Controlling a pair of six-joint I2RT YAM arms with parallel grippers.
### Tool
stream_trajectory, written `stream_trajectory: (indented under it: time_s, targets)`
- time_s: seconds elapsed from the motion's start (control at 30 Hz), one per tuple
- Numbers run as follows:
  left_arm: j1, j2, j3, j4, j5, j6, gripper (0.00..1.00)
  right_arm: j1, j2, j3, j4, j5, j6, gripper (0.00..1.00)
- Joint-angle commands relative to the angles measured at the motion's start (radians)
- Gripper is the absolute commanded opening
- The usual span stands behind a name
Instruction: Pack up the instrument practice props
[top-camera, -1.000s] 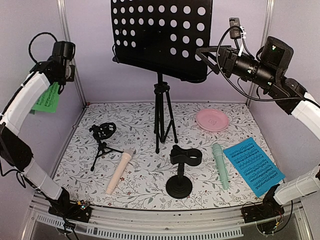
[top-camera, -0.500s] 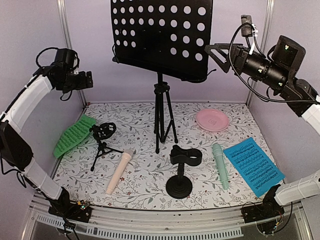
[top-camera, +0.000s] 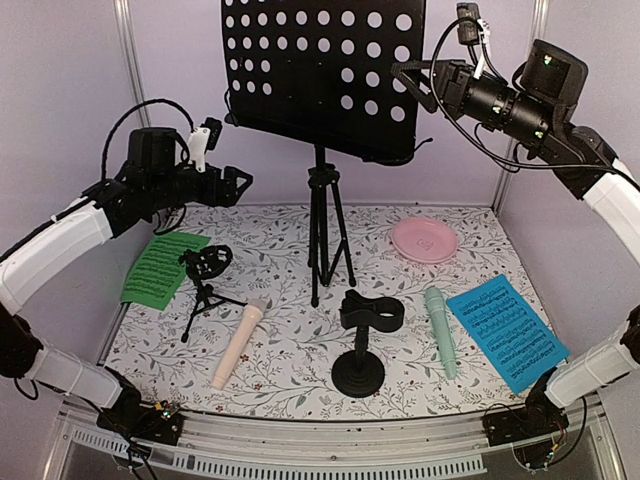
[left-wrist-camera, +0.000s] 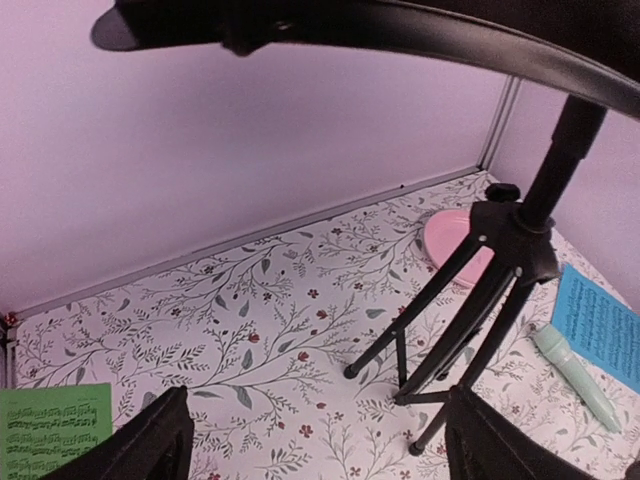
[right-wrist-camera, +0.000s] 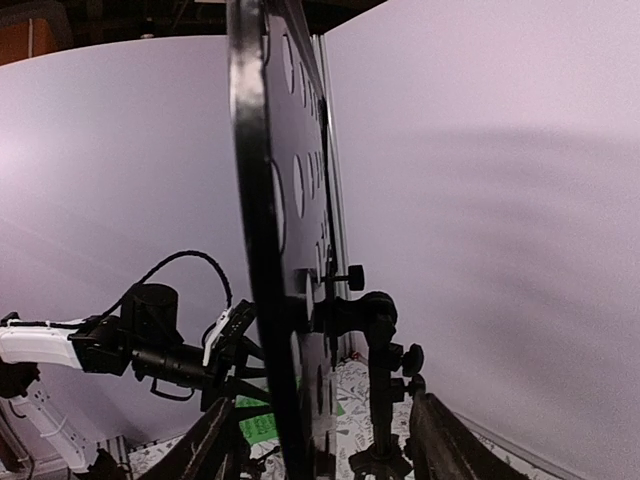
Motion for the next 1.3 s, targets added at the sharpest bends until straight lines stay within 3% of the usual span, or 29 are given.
stream_trajectory:
  time_s: [0.0, 0.1, 0.17, 0.4, 0.53, 0.67, 0.9, 1.27]
  targets:
    - [-0.058, 0.03, -0.007, 0.15, 0.063, 0.02, 0.87, 0.006, 0.036, 0.056, 0.035, 0.026, -0.013, 0.5]
    - [-0.092, 0.073, 0.022, 0.16, 0.052, 0.022, 0.86, 0.006, 0.047, 0.065, 0.05, 0.012, -0.016, 0.33]
    - [-0.115, 0.099, 0.044, 0.165, 0.035, 0.024, 0.84, 0.006, 0.051, 0.065, 0.053, -0.001, -0.021, 0.29]
    - [-0.176, 0.161, 0.077, 0.207, 0.022, 0.047, 0.84, 0.006, 0.088, 0.065, 0.072, -0.029, -0.016, 0.4]
    - [-0.193, 0.185, 0.093, 0.216, 0.036, 0.055, 0.84, 0.006, 0.096, 0.065, 0.084, -0.02, -0.024, 0.26]
    - [-0.21, 0.209, 0.096, 0.237, 0.043, 0.065, 0.85, 0.006, 0.093, 0.065, 0.109, -0.046, -0.031, 0.0]
    - [-0.259, 0.288, 0.091, 0.33, 0.021, 0.127, 0.98, 0.006, 0.076, 0.075, 0.187, -0.058, -0.011, 0.0]
    - [-0.27, 0.382, 0.082, 0.547, 0.098, 0.159, 0.99, 0.007, 0.124, 0.199, 0.18, -0.09, -0.001, 0.0]
